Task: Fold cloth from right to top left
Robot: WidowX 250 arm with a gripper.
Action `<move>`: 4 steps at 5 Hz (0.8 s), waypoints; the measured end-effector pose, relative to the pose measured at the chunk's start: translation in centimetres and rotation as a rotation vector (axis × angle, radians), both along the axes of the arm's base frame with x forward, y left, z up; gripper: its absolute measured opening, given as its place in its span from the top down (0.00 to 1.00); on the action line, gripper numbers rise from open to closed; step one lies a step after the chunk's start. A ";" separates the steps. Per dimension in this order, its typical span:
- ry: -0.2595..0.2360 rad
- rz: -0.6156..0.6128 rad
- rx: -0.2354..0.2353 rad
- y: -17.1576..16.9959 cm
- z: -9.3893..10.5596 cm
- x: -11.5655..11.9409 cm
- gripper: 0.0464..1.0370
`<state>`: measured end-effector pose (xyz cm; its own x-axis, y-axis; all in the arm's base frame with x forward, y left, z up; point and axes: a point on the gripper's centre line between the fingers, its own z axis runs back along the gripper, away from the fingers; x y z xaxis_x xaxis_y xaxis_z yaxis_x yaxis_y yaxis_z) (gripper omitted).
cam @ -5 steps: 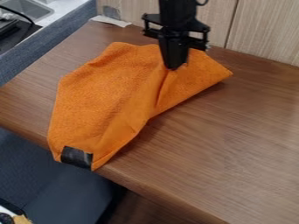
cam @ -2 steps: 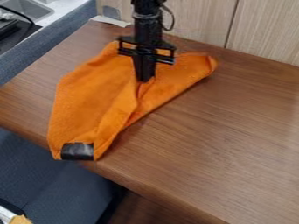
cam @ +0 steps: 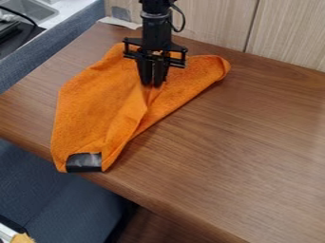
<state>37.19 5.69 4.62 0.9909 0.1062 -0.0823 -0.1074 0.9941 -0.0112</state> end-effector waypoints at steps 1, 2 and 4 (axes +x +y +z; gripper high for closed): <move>0.011 0.006 -0.001 0.0 0.0 -0.2 0.25; 0.014 0.009 0.002 0.0 0.1 -0.2 0.04; -0.058 0.029 0.046 0.6 4.3 0.0 0.04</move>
